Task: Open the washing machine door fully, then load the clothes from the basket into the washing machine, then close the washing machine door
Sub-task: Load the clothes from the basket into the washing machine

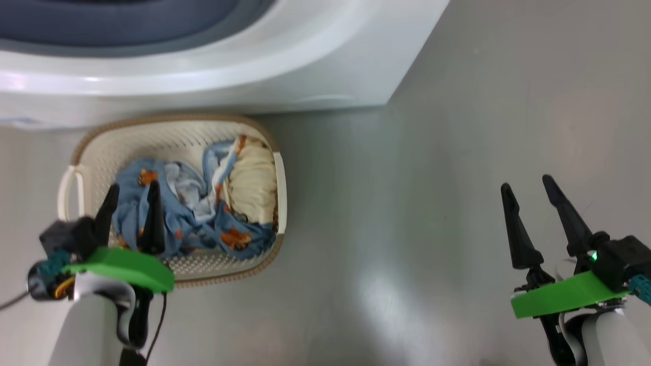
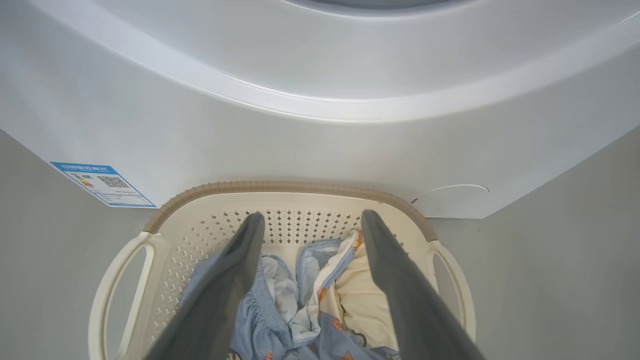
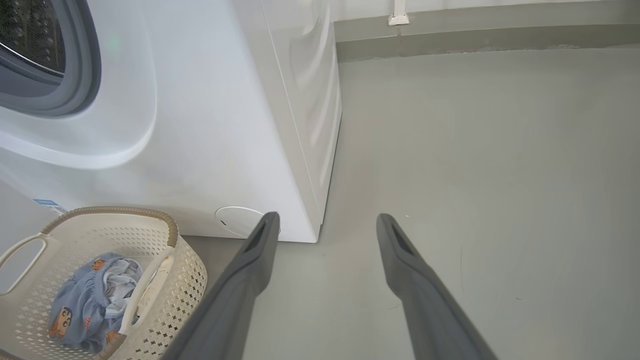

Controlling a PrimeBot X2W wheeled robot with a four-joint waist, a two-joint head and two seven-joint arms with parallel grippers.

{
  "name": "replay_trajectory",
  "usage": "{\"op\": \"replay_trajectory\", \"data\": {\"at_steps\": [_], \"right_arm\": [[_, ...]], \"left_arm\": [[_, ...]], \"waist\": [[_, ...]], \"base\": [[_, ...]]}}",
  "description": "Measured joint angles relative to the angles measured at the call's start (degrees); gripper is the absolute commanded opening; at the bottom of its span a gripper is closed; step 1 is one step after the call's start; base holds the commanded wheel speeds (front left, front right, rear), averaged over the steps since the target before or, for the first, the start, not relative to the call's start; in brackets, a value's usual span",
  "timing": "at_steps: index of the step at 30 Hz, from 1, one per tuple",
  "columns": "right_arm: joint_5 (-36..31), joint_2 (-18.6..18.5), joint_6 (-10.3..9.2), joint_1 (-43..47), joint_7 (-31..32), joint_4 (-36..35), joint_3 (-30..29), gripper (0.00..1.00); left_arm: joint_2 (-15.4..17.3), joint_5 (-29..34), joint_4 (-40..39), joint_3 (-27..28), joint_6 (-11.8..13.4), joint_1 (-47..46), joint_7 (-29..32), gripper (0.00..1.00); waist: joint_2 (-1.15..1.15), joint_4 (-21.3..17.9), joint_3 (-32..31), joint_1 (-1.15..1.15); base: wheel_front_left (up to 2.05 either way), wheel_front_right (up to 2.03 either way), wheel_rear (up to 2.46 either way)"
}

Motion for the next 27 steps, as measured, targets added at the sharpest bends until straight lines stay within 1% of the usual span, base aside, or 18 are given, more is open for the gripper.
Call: {"op": "replay_trajectory", "data": {"at_steps": [4,8,11,13,18,24,27], "right_arm": [[-0.4,0.1,0.0,-0.9,0.0,-0.5,0.0,1.0],[-0.7,0.1,0.0,-1.6,0.0,-0.8,-0.3,1.0],[-0.9,0.1,0.0,-1.6,0.0,-1.3,-0.5,1.0],[-0.9,0.2,0.0,-1.7,0.0,-1.6,-0.7,1.0],[-1.2,0.2,0.0,-2.5,0.0,-2.2,-1.3,1.0],[-1.4,0.2,0.0,-2.5,0.0,-3.0,-1.8,1.0],[-1.4,0.2,0.0,-2.5,0.0,-3.3,-2.0,1.0]], "left_arm": [[1.1,-2.9,4.5,-2.7,0.0,-4.2,0.0,1.0],[2.4,-5.5,8.0,-6.7,-0.1,-7.9,0.0,1.0],[2.9,-7.2,11.3,-8.4,-0.1,-10.3,0.0,1.0],[3.4,-8.1,13.7,-8.6,-0.1,-11.6,0.0,1.0],[4.6,-8.2,19.7,-7.5,-0.1,-14.8,0.0,1.0],[4.6,-8.1,22.4,-7.9,-0.1,-18.3,0.0,1.0],[4.5,-8.1,23.1,-9.6,-0.1,-20.0,0.0,1.0]], "waist": [[0.0,-0.1,3.2,0.0],[0.0,-0.3,6.1,0.0],[0.0,-0.4,8.0,0.0],[0.0,-0.5,9.1,0.0],[0.0,-0.6,11.3,0.0],[0.0,-0.4,13.6,0.0],[0.0,-0.2,14.9,0.0]], "base": [[0.0,0.0,0.0],[0.0,0.0,0.0],[0.0,0.0,0.0],[0.0,0.0,0.0],[0.0,0.0,0.0],[0.0,0.0,0.0],[0.0,0.0,0.0]]}}
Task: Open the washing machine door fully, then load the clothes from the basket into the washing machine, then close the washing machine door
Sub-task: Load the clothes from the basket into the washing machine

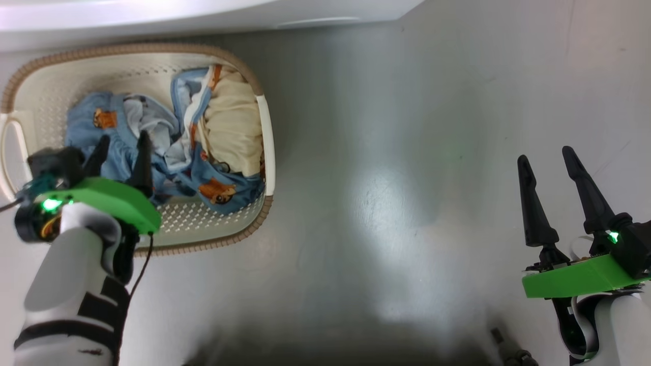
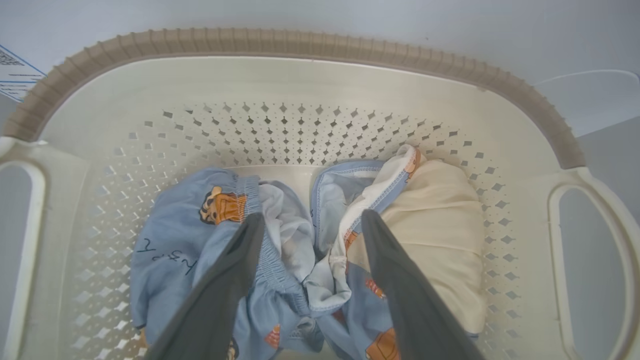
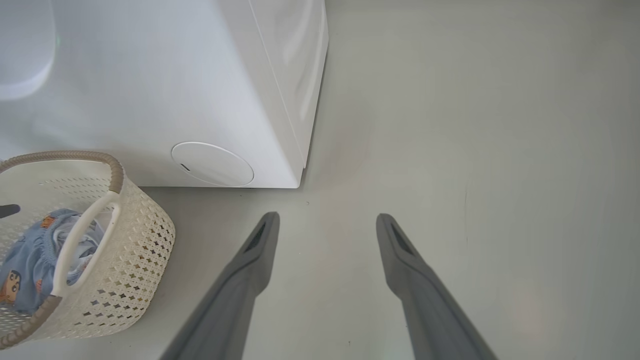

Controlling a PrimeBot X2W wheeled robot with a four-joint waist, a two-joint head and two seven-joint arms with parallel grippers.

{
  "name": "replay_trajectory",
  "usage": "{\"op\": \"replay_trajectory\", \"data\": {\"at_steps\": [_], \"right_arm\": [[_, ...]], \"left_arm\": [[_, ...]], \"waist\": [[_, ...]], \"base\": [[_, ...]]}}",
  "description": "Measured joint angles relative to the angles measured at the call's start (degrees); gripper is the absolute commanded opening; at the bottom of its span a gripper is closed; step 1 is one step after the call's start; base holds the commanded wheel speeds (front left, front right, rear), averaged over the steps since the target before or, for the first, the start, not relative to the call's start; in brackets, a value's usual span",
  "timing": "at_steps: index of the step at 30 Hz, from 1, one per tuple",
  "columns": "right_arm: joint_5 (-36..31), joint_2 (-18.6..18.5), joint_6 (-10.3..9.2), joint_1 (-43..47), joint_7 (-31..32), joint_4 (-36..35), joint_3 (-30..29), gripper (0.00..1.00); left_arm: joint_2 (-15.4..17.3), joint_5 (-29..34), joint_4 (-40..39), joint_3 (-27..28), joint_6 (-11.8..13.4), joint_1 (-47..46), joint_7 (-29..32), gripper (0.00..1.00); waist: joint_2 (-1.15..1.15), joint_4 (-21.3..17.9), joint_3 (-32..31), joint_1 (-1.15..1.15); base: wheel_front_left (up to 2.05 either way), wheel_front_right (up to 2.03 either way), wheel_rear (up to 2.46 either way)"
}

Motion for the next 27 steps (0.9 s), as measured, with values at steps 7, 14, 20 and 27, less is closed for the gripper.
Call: {"op": "replay_trajectory", "data": {"at_steps": [7,14,20,27], "right_arm": [[0.0,0.1,0.0,-0.1,0.0,-0.2,-0.1,1.0],[0.0,0.3,0.0,-1.3,0.0,-0.4,0.0,1.0],[0.0,0.3,0.0,-1.4,0.0,-0.4,0.1,1.0],[0.0,0.3,0.0,-2.4,0.0,-0.4,0.0,1.0]], "left_arm": [[-0.6,-1.5,2.8,-3.2,0.0,-2.0,0.0,1.0],[-0.9,-3.4,3.4,-8.2,0.0,-4.4,0.0,1.0],[-0.8,-5.8,4.2,-12.0,0.0,-5.6,0.0,1.0],[-0.9,-9.8,5.9,-18.8,0.0,-7.7,0.0,1.0]], "waist": [[0.0,0.5,1.9,0.0],[0.0,0.6,3.5,0.0],[0.0,0.4,4.3,0.0],[0.0,0.4,5.3,0.0]], "base": [[0.0,0.0,0.0],[0.0,0.0,0.0],[0.0,0.0,0.0],[0.0,0.0,0.0]]}}
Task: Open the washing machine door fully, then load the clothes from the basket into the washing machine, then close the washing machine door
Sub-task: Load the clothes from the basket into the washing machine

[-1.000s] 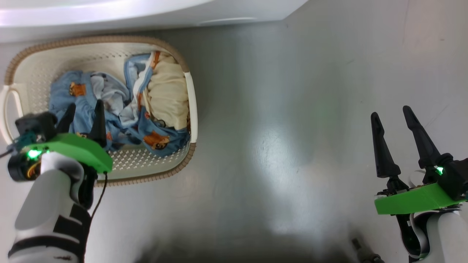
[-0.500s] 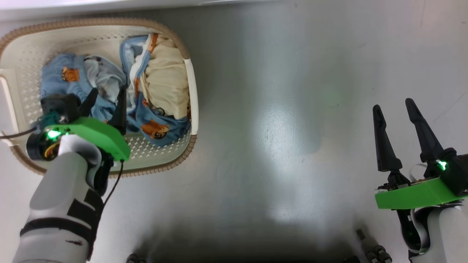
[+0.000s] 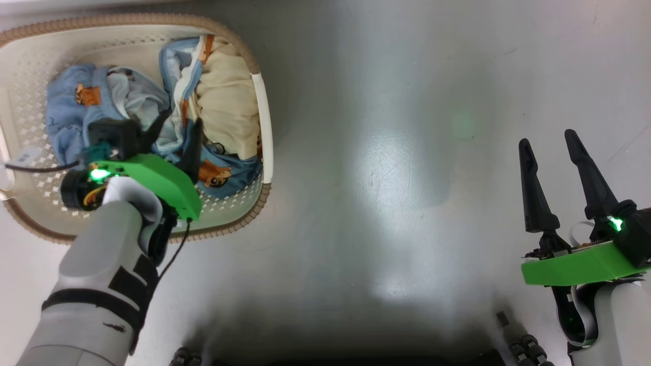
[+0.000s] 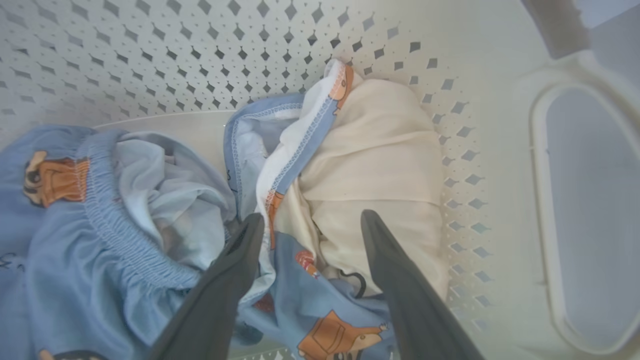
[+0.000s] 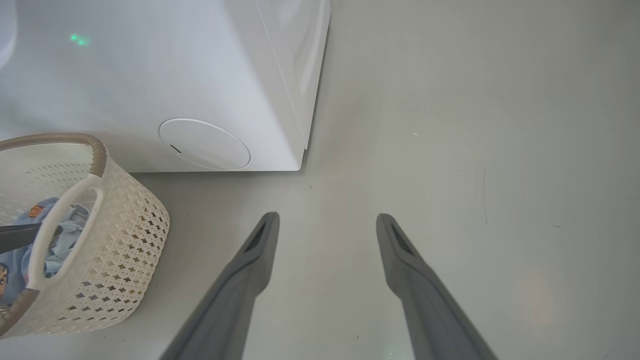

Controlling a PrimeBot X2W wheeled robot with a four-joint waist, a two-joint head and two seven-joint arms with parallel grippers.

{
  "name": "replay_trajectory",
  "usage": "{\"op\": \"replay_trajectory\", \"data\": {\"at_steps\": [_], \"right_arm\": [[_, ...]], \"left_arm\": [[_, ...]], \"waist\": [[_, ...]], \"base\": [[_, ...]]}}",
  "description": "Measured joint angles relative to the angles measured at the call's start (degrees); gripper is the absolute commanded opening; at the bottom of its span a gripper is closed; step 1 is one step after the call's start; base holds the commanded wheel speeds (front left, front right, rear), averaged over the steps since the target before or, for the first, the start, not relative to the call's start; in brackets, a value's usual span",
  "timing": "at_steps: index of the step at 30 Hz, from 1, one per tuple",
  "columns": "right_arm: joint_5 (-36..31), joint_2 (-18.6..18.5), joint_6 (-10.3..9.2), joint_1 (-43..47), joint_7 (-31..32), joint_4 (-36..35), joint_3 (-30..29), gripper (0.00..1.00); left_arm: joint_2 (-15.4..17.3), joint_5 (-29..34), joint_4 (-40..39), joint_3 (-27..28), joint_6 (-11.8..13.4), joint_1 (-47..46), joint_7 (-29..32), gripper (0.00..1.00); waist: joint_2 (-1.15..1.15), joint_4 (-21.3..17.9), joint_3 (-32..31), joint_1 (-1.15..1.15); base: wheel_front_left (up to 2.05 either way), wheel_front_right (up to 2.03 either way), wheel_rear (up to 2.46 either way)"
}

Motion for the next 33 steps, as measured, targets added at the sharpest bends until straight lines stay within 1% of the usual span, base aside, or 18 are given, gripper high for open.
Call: {"op": "replay_trajectory", "data": {"at_steps": [9,17,25,33], "right_arm": [[-0.5,0.0,0.0,0.0,-0.4,0.0,0.1,1.0],[-0.5,0.2,0.0,0.0,-0.4,0.0,0.1,1.0],[-0.5,0.9,0.0,0.0,-0.4,0.0,0.3,1.0],[-0.5,1.3,0.0,-0.1,-0.4,0.1,0.5,1.0]], "left_arm": [[0.0,-6.8,0.6,-9.3,0.0,-2.4,2.1,1.0],[1.7,-11.7,1.6,-16.3,0.0,-5.7,4.6,1.0],[2.8,-17.4,1.3,-20.9,0.0,-7.3,6.9,1.0],[3.8,-22.1,2.6,-23.0,0.0,-10.3,8.7,1.0]], "waist": [[0.0,0.0,0.7,0.0],[0.0,-1.0,1.2,0.0],[0.0,-2.3,2.0,0.0],[0.0,-3.6,3.2,0.0]], "base": [[0.0,0.0,0.0],[0.0,0.0,0.0],[0.0,0.0,0.0],[0.0,0.0,0.0]]}}
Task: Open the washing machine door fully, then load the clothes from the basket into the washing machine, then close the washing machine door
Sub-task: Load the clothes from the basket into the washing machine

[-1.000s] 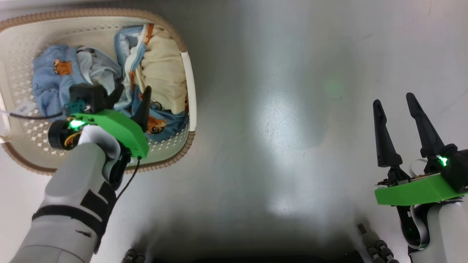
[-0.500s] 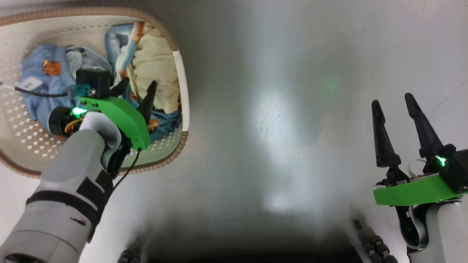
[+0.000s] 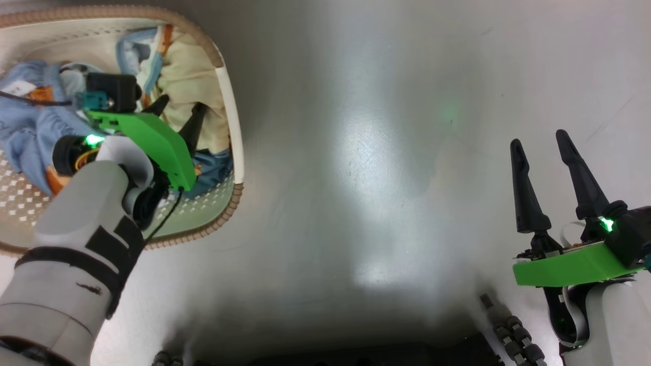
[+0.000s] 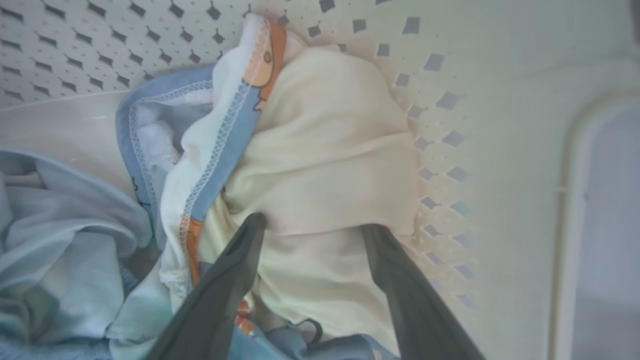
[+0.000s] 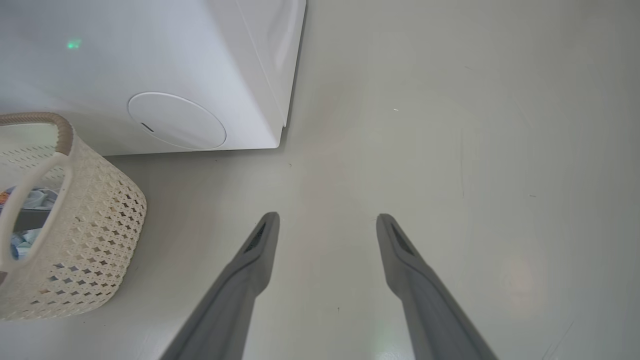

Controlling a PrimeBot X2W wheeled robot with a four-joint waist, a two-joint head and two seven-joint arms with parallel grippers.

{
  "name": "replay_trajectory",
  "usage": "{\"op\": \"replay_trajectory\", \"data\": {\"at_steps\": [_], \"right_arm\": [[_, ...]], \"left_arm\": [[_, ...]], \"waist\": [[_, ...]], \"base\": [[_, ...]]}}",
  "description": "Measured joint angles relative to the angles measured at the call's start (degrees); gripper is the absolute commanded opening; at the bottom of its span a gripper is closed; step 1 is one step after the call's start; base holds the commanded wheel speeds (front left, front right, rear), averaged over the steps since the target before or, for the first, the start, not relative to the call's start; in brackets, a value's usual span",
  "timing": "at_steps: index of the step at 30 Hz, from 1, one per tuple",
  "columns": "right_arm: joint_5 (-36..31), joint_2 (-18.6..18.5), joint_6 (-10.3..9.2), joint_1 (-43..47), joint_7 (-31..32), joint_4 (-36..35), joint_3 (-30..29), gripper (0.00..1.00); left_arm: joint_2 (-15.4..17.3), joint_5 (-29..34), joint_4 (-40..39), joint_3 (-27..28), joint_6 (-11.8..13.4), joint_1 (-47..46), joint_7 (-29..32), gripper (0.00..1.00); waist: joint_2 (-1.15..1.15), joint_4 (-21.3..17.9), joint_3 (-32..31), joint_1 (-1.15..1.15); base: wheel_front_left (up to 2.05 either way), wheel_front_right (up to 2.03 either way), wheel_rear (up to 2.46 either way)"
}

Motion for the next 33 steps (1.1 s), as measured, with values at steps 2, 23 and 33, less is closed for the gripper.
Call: {"op": "replay_trajectory", "data": {"at_steps": [2,23,33], "right_arm": [[0.0,0.1,0.0,0.0,0.0,0.1,0.1,1.0],[0.0,0.5,0.0,-1.4,0.0,0.7,0.1,1.0],[0.7,0.1,0.0,-2.2,0.0,3.0,1.7,1.0]], "left_arm": [[0.0,-1.5,1.1,-0.2,0.0,-0.4,1.1,1.0],[0.0,-5.9,4.9,-3.6,0.0,-0.5,-1.7,0.0],[1.3,-6.4,4.0,-3.4,0.0,4.5,-8.3,0.0]], "waist": [[0.0,-0.4,0.1,0.0],[0.0,-1.1,-2.8,0.0],[0.0,-0.6,-8.7,0.0]], "base": [[0.0,0.0,0.0],[0.0,0.0,0.0],[0.0,0.0,0.0]]}}
